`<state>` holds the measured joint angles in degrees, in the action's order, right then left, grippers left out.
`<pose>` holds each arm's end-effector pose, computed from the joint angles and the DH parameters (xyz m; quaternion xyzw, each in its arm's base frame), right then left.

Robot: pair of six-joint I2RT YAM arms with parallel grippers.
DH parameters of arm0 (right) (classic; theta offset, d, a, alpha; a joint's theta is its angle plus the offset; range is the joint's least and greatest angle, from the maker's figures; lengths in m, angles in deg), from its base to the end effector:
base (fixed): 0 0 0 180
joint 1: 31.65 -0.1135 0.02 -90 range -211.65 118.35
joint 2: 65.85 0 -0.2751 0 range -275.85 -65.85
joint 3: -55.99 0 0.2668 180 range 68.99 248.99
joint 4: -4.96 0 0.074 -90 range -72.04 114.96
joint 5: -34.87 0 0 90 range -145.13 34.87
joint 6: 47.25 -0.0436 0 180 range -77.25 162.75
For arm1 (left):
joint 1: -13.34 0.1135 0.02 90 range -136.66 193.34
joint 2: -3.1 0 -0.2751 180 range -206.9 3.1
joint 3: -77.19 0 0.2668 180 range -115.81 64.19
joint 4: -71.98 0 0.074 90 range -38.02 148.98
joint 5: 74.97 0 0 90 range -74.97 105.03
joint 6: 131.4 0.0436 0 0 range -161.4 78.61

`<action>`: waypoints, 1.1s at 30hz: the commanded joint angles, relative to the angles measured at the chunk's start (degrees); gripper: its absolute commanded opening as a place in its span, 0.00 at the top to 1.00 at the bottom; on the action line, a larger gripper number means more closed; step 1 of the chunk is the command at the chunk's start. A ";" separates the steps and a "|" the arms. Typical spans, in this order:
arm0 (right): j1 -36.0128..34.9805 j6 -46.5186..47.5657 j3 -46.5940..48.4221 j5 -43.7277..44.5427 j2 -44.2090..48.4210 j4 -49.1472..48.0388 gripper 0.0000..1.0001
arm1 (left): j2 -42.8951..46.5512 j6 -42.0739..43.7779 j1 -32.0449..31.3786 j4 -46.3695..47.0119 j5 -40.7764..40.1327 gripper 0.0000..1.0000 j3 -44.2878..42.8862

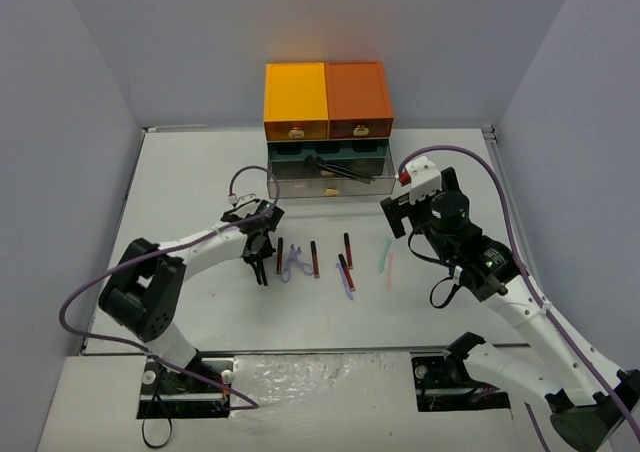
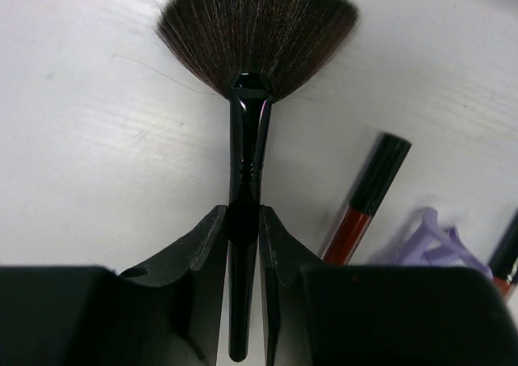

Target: Organize the makeup

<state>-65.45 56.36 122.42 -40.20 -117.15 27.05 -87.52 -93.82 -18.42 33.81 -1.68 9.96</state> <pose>0.1897 0.1135 0.3838 -0.2196 0.7144 0.0194 0.6641 0.2812 -0.1593 0.1809 -0.2071 0.9371 -0.0584 0.2748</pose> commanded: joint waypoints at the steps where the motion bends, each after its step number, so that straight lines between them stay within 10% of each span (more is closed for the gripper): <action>1: 0.21 0.68 1.15 2.08 -0.26 -3.02 0.00 | 16.45 -3.87 0.68 -4.83 -3.48 1.00 -4.84; 9: 0.37 -0.27 3.08 3.34 -1.61 -3.02 0.01 | 25.96 -15.12 0.02 9.40 3.51 1.00 -9.35; 19: 0.40 -1.39 4.58 4.39 1.07 -2.85 0.01 | 12.61 -31.24 -5.01 28.15 -7.07 1.00 -17.20; 33: 0.49 -2.11 3.35 5.63 7.36 0.05 0.00 | -5.43 -42.21 -8.40 19.81 -18.00 0.99 -32.69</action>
<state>-65.38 54.34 124.47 -37.02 -110.97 28.73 -90.15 -130.54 -26.36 53.11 -15.75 -18.81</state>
